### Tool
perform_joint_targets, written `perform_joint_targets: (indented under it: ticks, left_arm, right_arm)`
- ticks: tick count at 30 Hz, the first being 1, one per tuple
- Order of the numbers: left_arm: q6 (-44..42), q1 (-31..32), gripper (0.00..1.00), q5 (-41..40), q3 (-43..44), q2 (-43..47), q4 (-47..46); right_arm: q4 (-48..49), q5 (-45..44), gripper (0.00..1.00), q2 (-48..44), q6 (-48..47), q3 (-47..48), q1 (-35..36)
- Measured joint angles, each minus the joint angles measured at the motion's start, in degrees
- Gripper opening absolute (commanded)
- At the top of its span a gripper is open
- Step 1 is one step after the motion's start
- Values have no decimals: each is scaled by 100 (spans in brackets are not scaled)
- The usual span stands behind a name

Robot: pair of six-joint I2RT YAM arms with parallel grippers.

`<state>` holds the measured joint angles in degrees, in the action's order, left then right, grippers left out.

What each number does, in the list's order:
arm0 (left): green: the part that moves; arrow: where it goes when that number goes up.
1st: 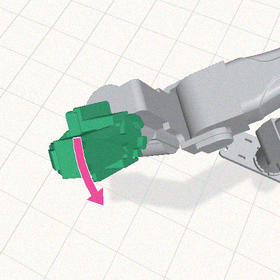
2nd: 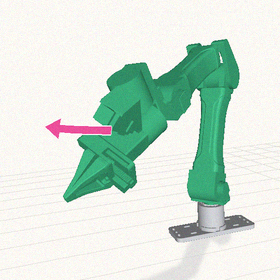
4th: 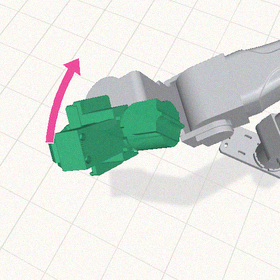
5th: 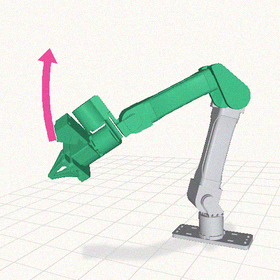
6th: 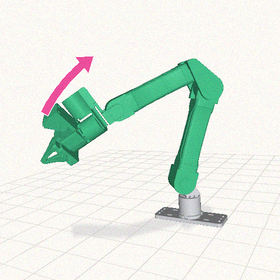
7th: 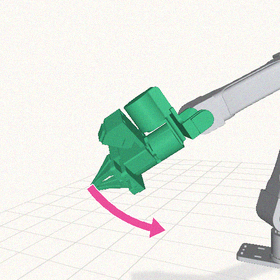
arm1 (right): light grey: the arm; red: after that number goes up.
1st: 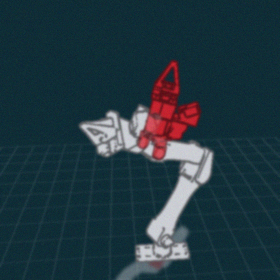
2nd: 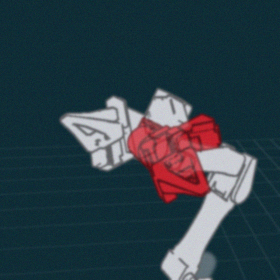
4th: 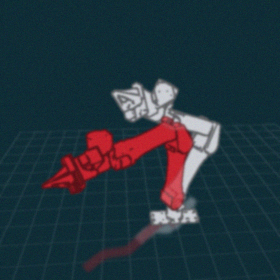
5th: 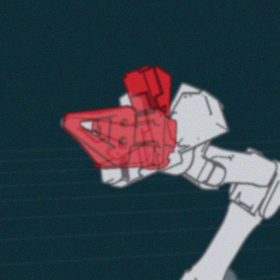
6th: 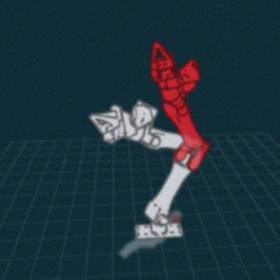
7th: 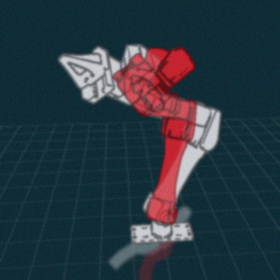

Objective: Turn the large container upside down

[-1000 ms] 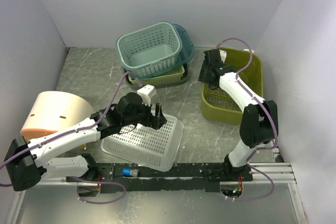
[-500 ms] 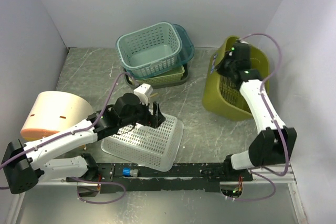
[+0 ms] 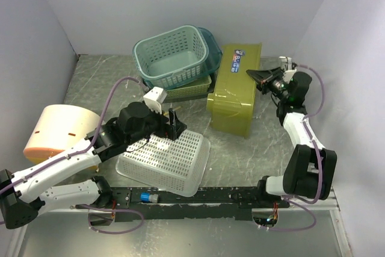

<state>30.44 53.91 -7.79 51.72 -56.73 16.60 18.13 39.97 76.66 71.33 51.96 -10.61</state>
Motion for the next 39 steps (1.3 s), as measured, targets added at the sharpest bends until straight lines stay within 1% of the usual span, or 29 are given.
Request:
perform_joint_targets:
  ticks: [3,9,11,13,14,17,20,22,24,25,27,32,34,39]
  left_arm:
    - [-46,0,96,-2,15,-7,11]
    - [-66,0,96,44,15,-48,-9]
    - [-66,0,96,61,15,-98,-9]
    - [-70,0,96,76,15,-155,-9]
    - [-81,0,96,87,15,-175,-9]
    - [-109,0,96,125,13,-208,-31]
    - [-127,0,96,173,13,-232,-109]
    - [-131,0,96,205,13,-264,-155]
    - [-138,0,96,258,13,-326,-186]
    - [-146,0,96,282,13,-356,-186]
    - [-153,0,96,323,15,-413,-188]
    - [-155,0,96,413,13,-476,-205]
    - [-155,0,96,448,11,-476,-238]
    - [-170,0,96,492,11,-479,-262]
  right_arm:
    - [1270,385,0,164,1095,-715,-151]
    - [3845,870,0,476,2774,-1687,-581]
    - [4448,953,0,549,3213,-1950,-817]
    - [4824,1071,0,562,3534,-2177,-1169]
    - [4865,1108,4,546,3582,-2236,-1303]
    - [4524,1237,18,413,3418,-2306,-1740]
    - [3705,1305,33,173,2758,-2295,-2017]
    - [3086,1318,40,39,2330,-2280,-2127]
    - [2509,1303,42,-101,1932,-2234,-2221]
    - [2177,1263,47,-175,1696,-2201,-2262]
    - [1497,1165,52,-245,1246,-2153,-2302]
    - [44,962,70,-114,442,-2111,-2304]
    - [-348,859,73,-98,240,-2111,-2306]
    - [-1088,555,74,-223,-273,-1971,-2317]
